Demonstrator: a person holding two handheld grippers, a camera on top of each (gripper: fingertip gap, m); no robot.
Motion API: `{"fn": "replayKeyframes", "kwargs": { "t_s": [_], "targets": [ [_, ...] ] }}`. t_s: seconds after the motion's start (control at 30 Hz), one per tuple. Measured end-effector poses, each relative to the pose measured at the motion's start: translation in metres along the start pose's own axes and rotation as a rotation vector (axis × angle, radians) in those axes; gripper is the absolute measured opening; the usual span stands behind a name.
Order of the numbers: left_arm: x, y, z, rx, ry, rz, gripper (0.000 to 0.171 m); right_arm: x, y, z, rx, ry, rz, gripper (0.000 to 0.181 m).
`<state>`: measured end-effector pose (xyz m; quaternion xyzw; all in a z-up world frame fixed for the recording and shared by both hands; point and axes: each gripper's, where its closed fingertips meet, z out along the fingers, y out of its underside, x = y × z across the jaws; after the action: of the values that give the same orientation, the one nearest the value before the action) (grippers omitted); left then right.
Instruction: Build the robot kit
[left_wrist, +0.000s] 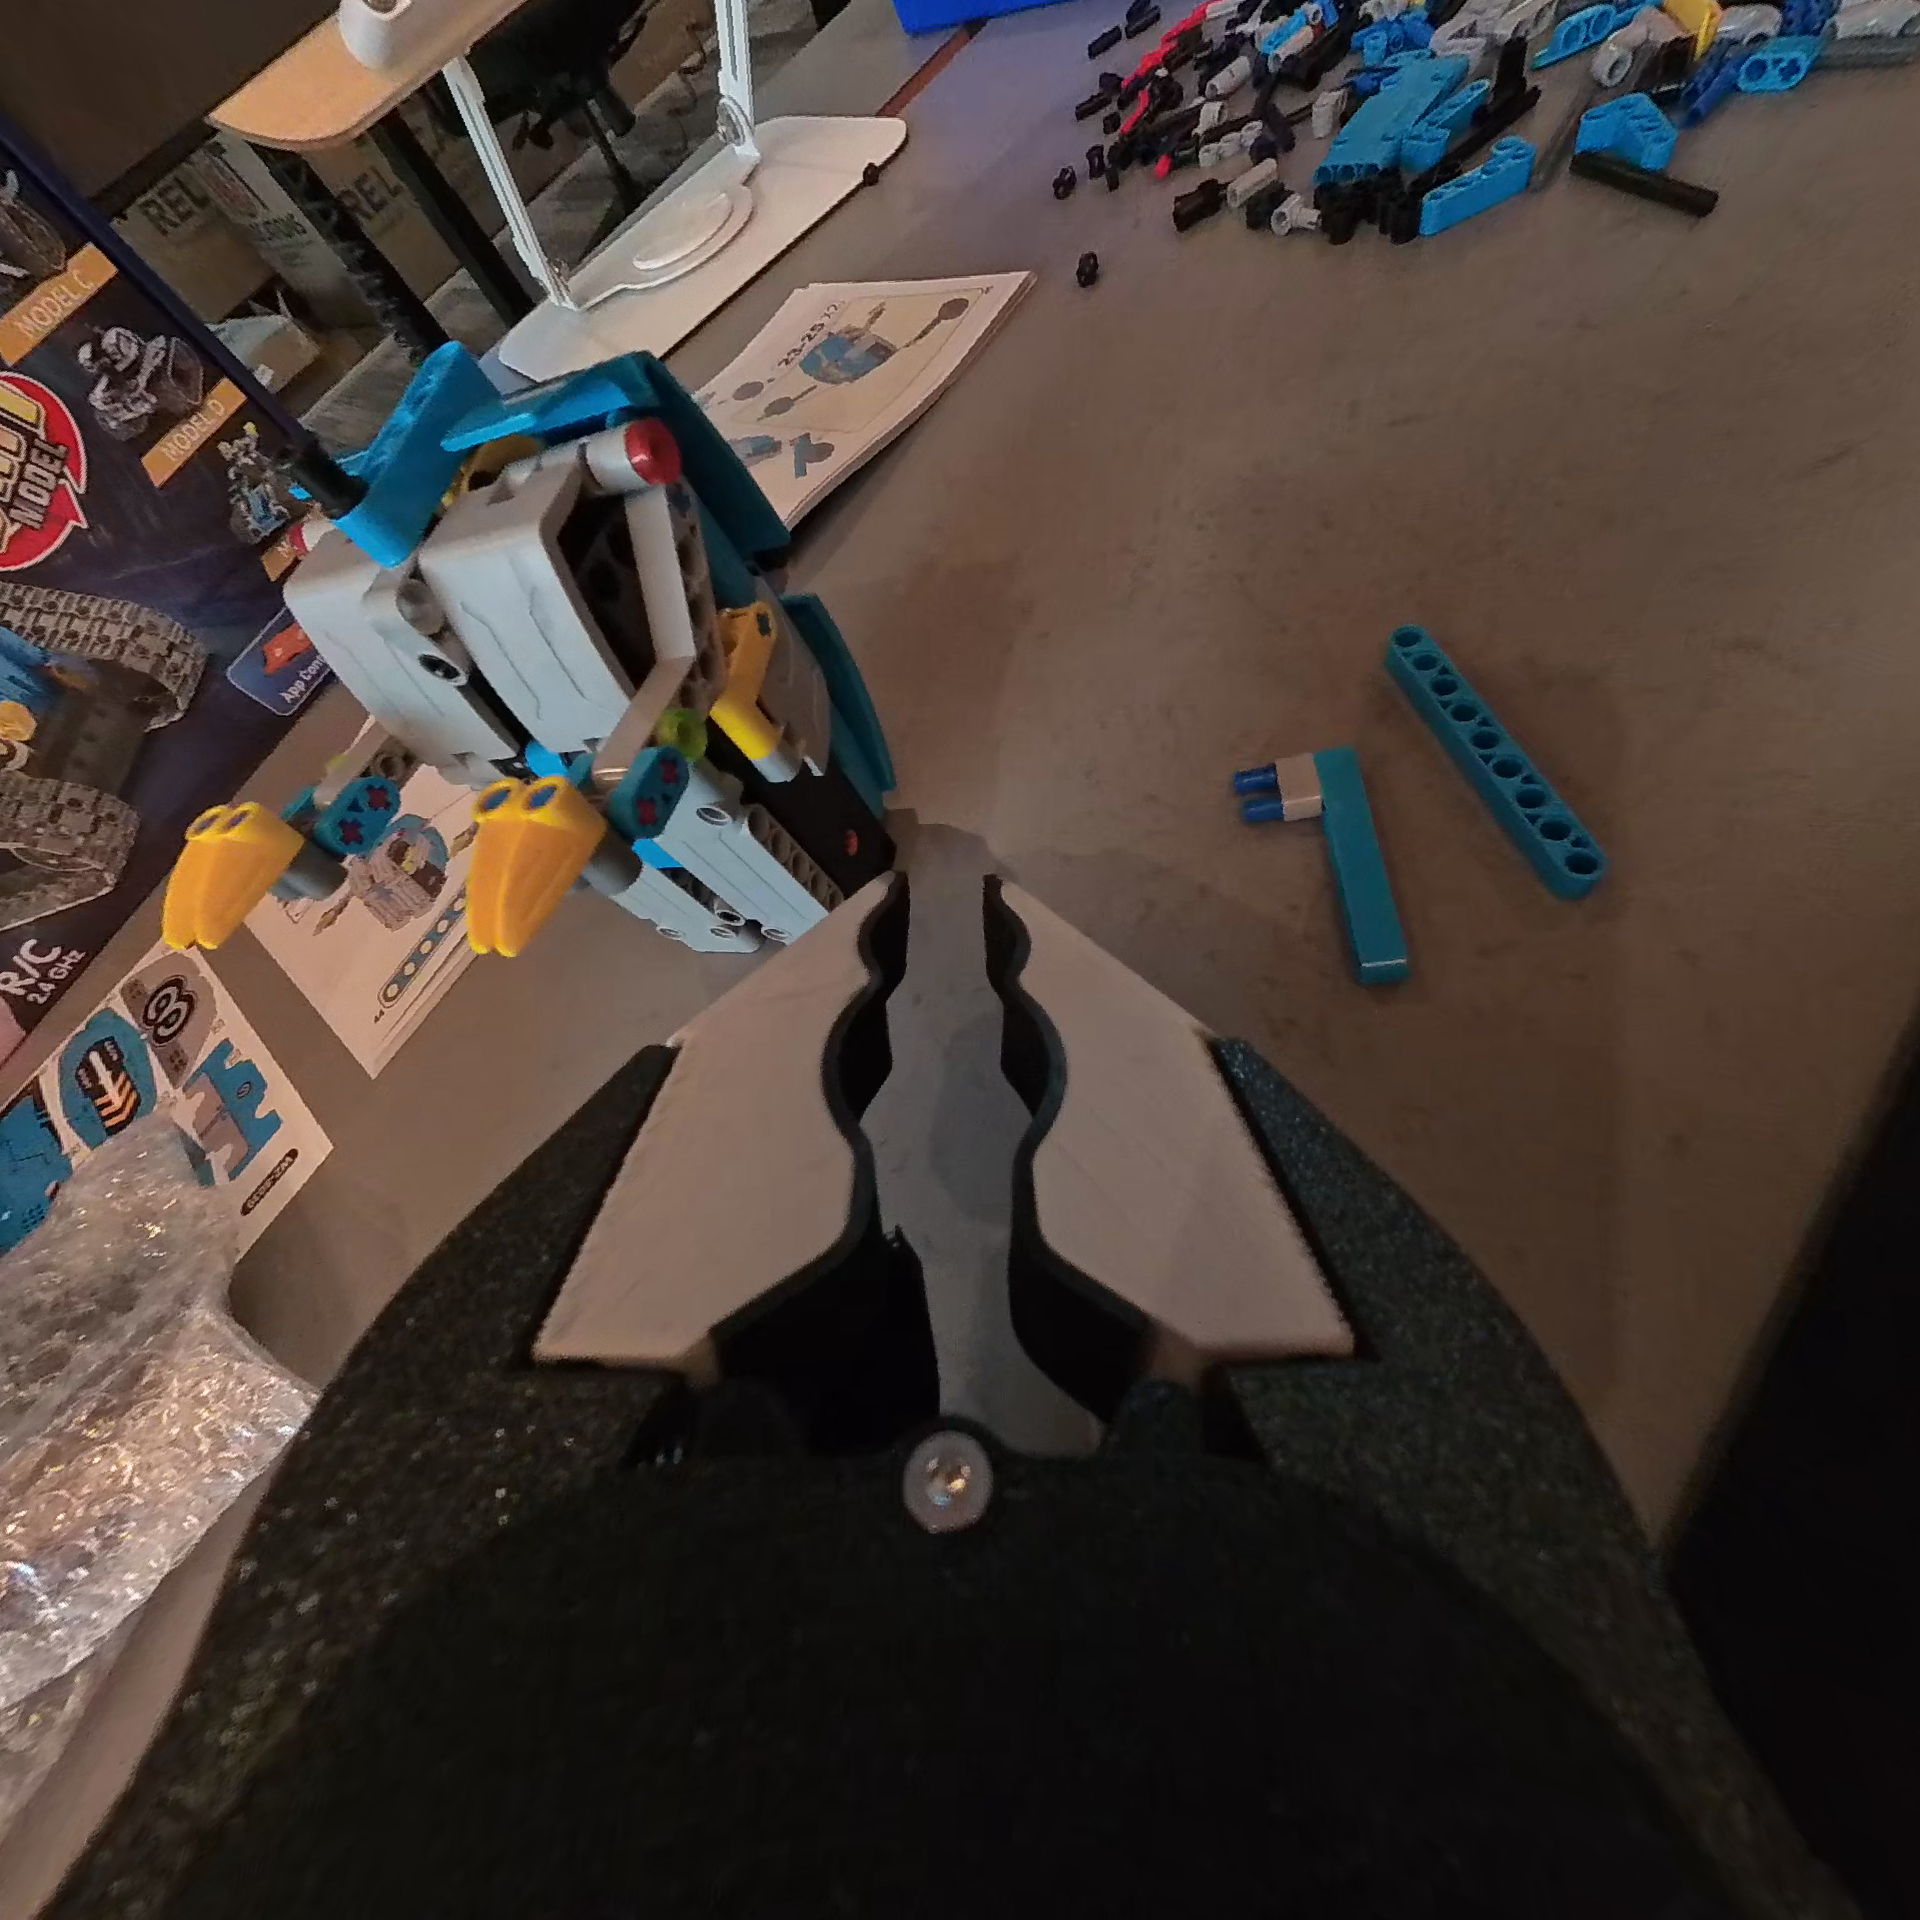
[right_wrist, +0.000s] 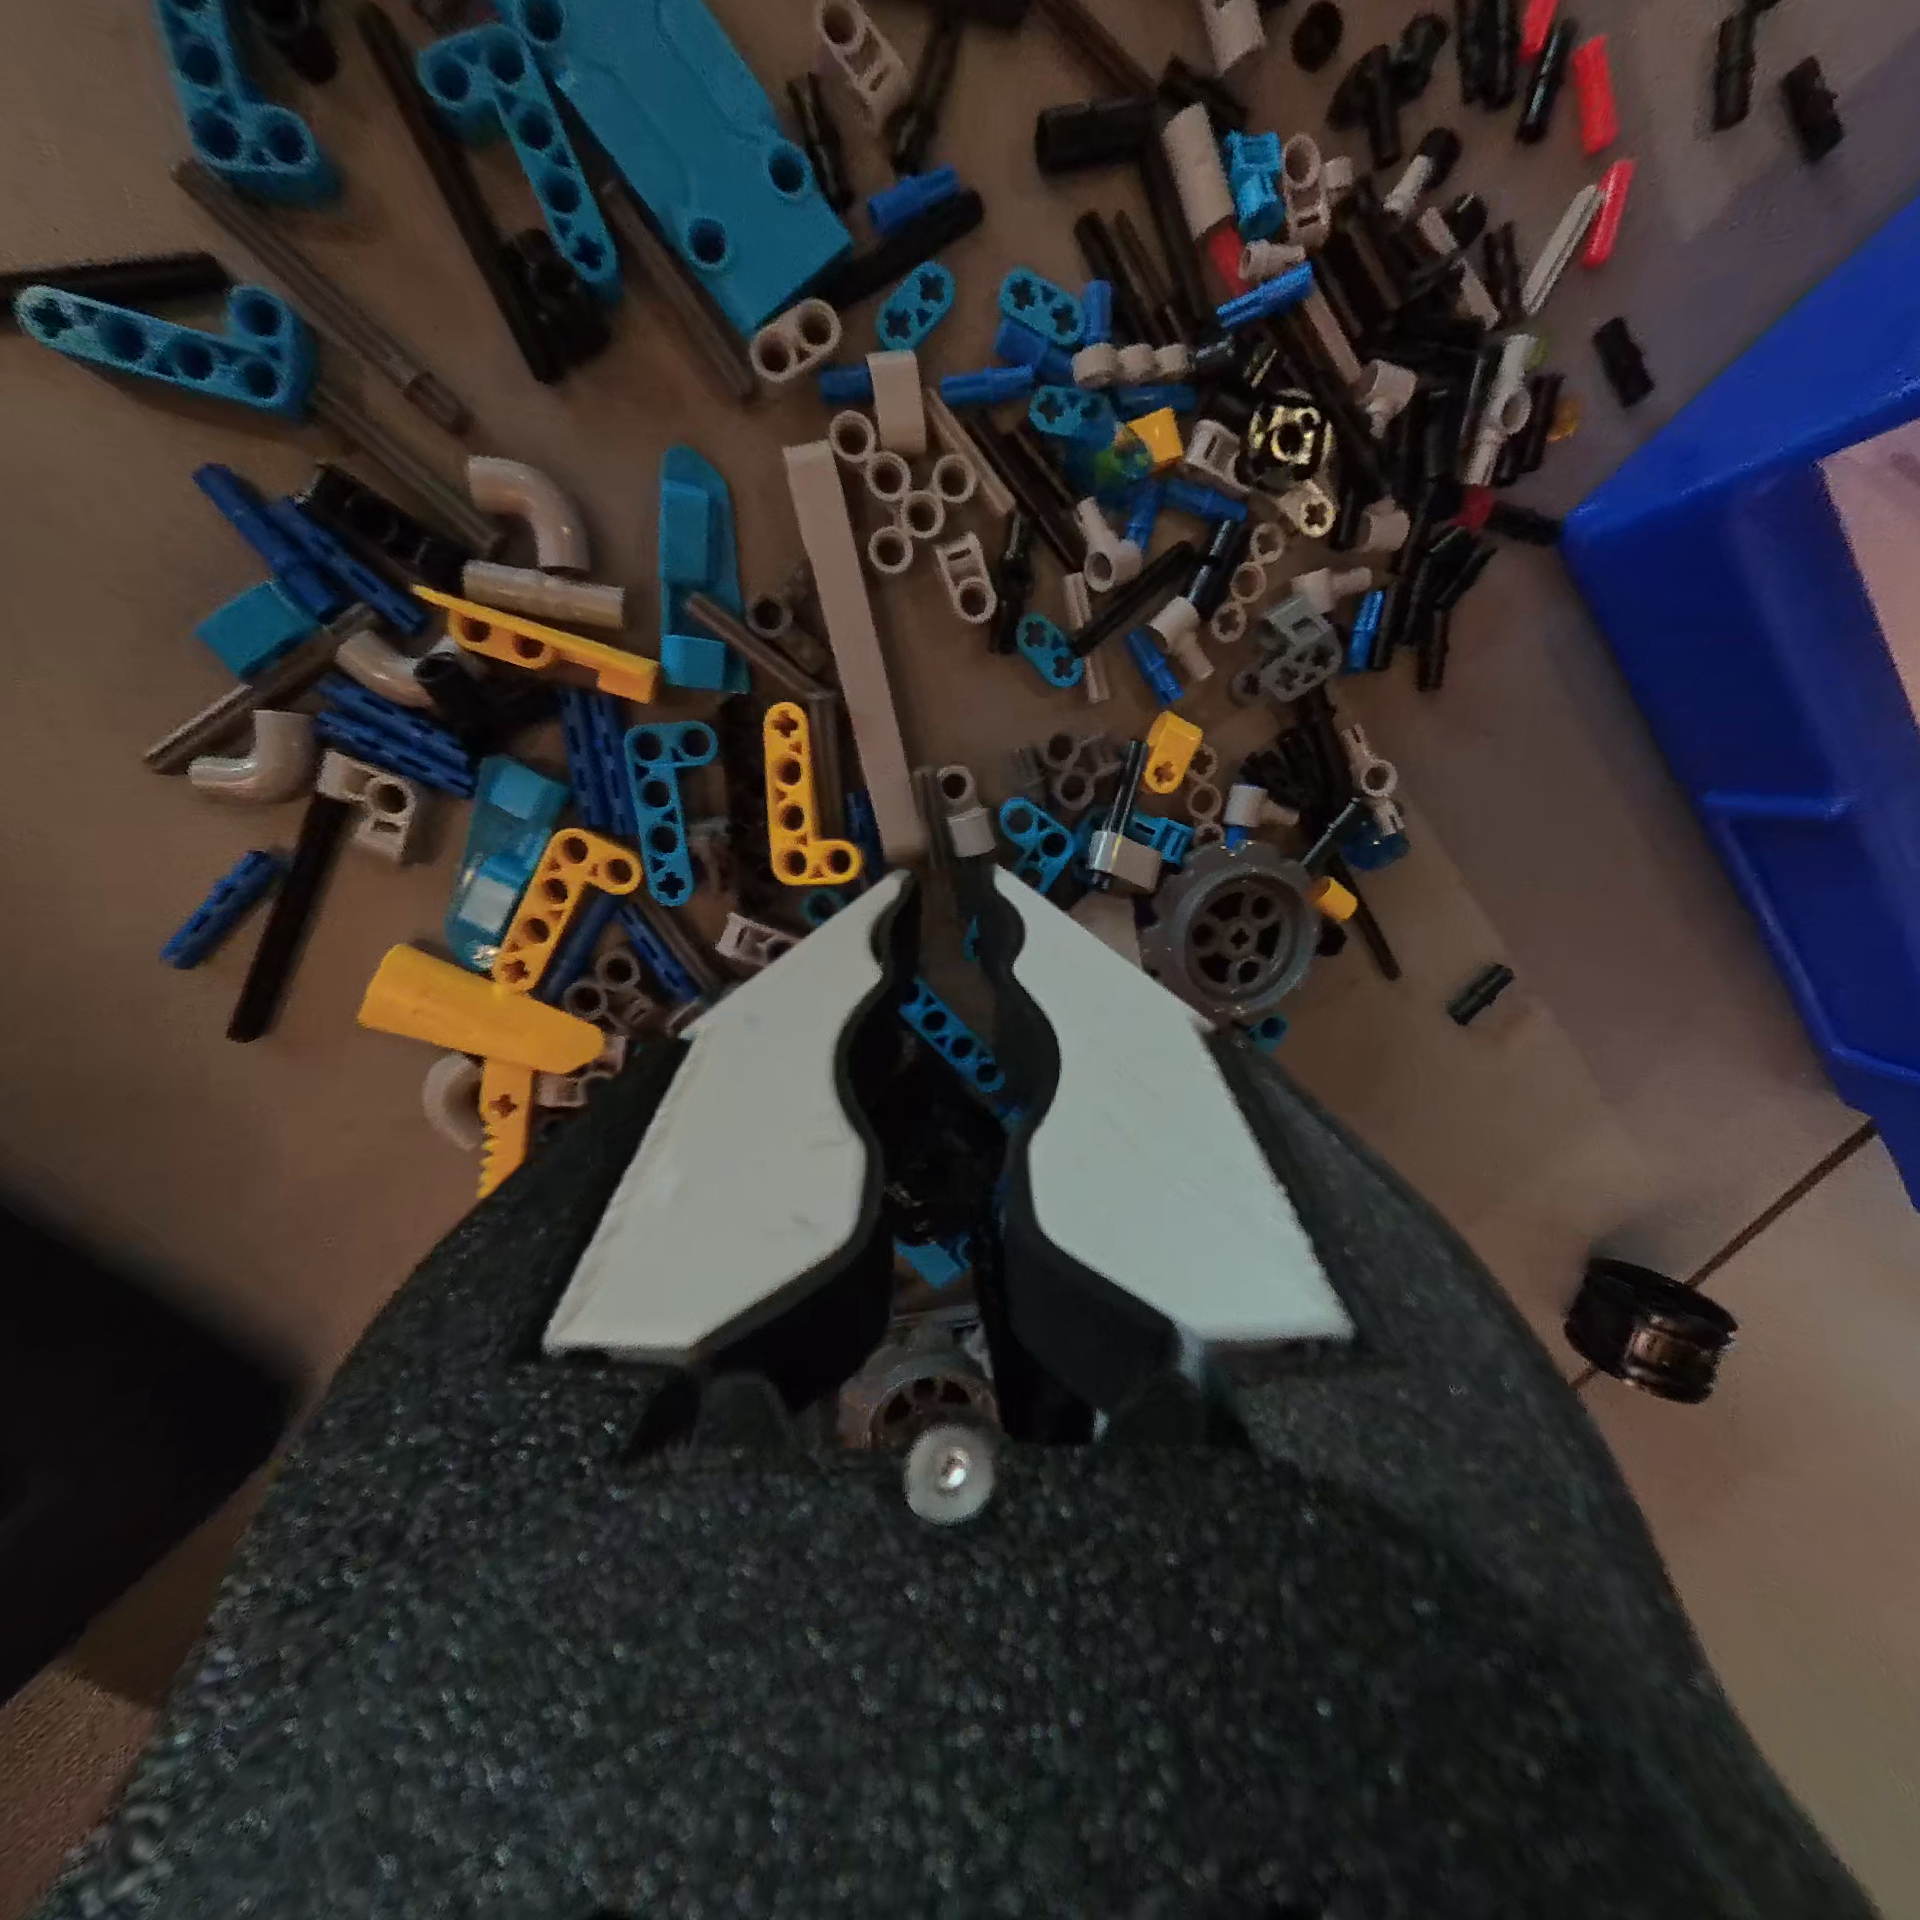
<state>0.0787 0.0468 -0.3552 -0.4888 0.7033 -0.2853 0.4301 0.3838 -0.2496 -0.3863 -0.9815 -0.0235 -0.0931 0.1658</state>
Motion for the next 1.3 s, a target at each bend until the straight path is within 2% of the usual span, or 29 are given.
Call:
{"fn": "replayKeyframes", "kwargs": {
  "t_s": [0.13,0.47,0.57,0.7,0.77,0.83,0.93,1.03,1.13,1.23,1.3],
  "targets": [
    [0.001,0.000,0.000,0.002,0.000,0.008,0.014,-0.002,0.000,0.005,-0.018,-0.035,0.010,0.004],
    [0.001,0.001,0.000,-0.004,0.004,0.005,0.014,-0.002,0.000,0.006,-0.040,-0.036,-0.032,0.003],
    [0.001,0.000,-0.001,0.002,0.005,-0.002,0.014,-0.001,-0.002,-0.003,-0.046,-0.018,-0.030,0.003],
    [0.001,0.000,-0.001,0.004,0.011,-0.010,0.014,0.001,-0.024,-0.036,0.010,0.064,-0.037,0.004],
    [0.000,0.000,0.000,0.002,0.013,-0.013,0.014,-0.008,-0.051,-0.050,0.080,0.095,-0.056,0.003],
    [-0.002,0.000,0.002,-0.002,0.010,-0.020,0.014,-0.030,-0.099,-0.056,0.215,0.075,-0.066,0.003],
    [-0.003,0.000,0.002,-0.005,0.003,-0.027,0.014,-0.094,-0.192,-0.044,0.471,-0.074,-0.084,0.003],
    [-0.002,-0.003,-0.001,0.019,0.004,-0.024,0.013,-0.157,-0.252,-0.011,0.544,-0.233,-0.126,0.003],
    [-0.001,-0.004,-0.004,0.035,0.019,-0.035,0.014,-0.204,-0.260,0.021,0.436,-0.359,-0.232,0.004],
    [-0.005,-0.002,0.000,0.014,0.020,-0.067,0.014,-0.230,-0.257,0.031,0.475,-0.365,-0.379,0.004],
    [-0.006,-0.002,0.000,0.017,0.026,-0.078,0.014,-0.247,-0.250,0.036,0.451,-0.426,-0.391,0.004]
  ]
}}
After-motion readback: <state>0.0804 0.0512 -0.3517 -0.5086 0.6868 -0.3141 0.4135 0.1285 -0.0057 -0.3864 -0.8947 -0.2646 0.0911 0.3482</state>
